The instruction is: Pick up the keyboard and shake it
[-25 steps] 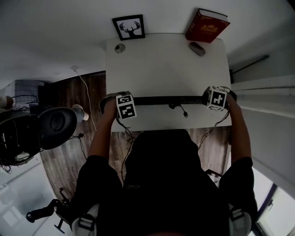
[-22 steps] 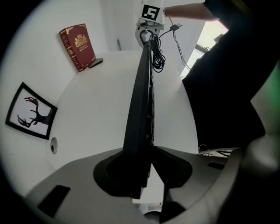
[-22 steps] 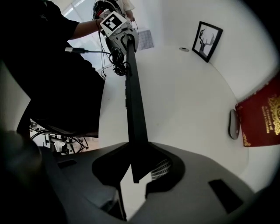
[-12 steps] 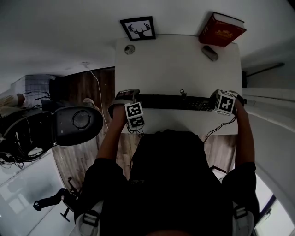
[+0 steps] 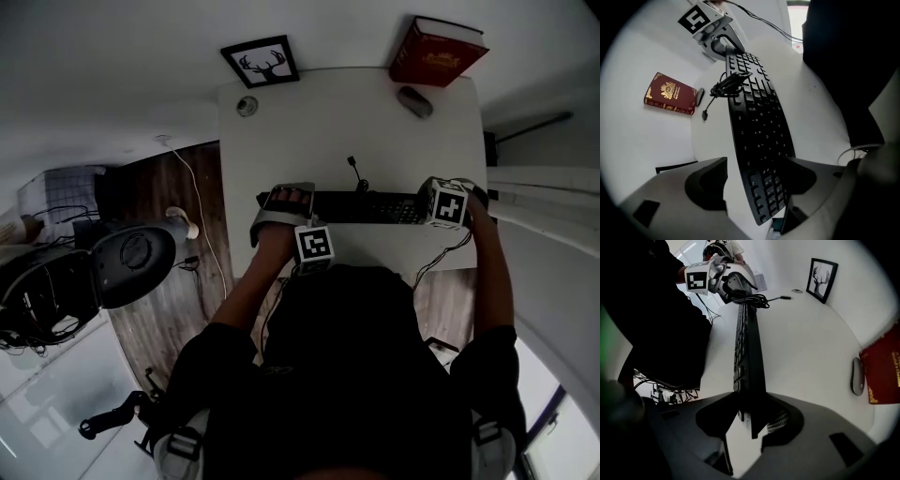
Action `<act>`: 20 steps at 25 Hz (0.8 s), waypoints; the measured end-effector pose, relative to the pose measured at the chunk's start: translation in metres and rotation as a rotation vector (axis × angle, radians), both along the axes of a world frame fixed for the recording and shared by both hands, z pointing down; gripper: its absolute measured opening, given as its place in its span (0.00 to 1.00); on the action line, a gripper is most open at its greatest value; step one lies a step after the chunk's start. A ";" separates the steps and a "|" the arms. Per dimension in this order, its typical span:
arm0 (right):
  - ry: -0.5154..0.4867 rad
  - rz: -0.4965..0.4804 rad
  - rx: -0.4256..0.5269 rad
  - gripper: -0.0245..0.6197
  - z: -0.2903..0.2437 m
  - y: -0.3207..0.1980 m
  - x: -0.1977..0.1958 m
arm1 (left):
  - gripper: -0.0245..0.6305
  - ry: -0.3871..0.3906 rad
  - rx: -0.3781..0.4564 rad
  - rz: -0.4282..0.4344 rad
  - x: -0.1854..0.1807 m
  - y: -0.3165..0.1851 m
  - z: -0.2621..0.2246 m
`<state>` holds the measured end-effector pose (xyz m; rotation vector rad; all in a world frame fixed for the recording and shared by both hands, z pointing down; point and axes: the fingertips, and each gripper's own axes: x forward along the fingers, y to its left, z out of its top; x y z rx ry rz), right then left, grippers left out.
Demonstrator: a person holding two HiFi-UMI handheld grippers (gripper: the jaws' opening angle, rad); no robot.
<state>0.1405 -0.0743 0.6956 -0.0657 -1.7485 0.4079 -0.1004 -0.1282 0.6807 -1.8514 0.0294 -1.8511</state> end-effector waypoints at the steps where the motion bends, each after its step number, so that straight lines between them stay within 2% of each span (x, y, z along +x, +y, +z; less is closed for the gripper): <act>1: 0.003 0.002 -0.002 0.29 0.001 -0.002 0.000 | 0.54 0.043 -0.036 -0.008 0.008 0.001 0.004; 2: 0.005 0.002 -0.002 0.30 0.003 -0.004 0.000 | 0.51 0.100 -0.091 -0.024 0.015 0.004 0.007; 3: 0.005 0.002 -0.002 0.31 0.005 -0.005 0.001 | 0.44 0.139 -0.147 -0.037 0.020 0.005 0.009; 4: 0.003 0.002 -0.003 0.31 0.008 -0.006 0.001 | 0.44 0.154 -0.193 -0.041 0.022 0.004 0.010; 6: -0.008 0.014 -0.016 0.33 0.016 -0.008 0.002 | 0.44 0.147 -0.254 -0.038 0.023 0.001 0.012; 9: -0.005 0.031 -0.050 0.35 0.016 -0.011 0.001 | 0.44 0.123 -0.295 -0.045 0.022 -0.003 0.014; 12: 0.002 0.017 -0.038 0.38 0.019 -0.020 0.001 | 0.44 0.100 -0.347 -0.085 0.021 -0.005 0.019; 17: 0.074 -0.016 0.027 0.47 0.033 -0.041 0.002 | 0.45 0.097 -0.588 -0.237 0.017 0.008 0.039; 19: 0.118 -0.032 0.081 0.47 0.037 -0.046 0.001 | 0.46 0.091 -0.585 -0.238 0.017 0.006 0.044; 20: 0.146 -0.031 0.148 0.46 0.037 -0.051 0.002 | 0.44 0.079 -0.557 -0.225 0.017 0.004 0.046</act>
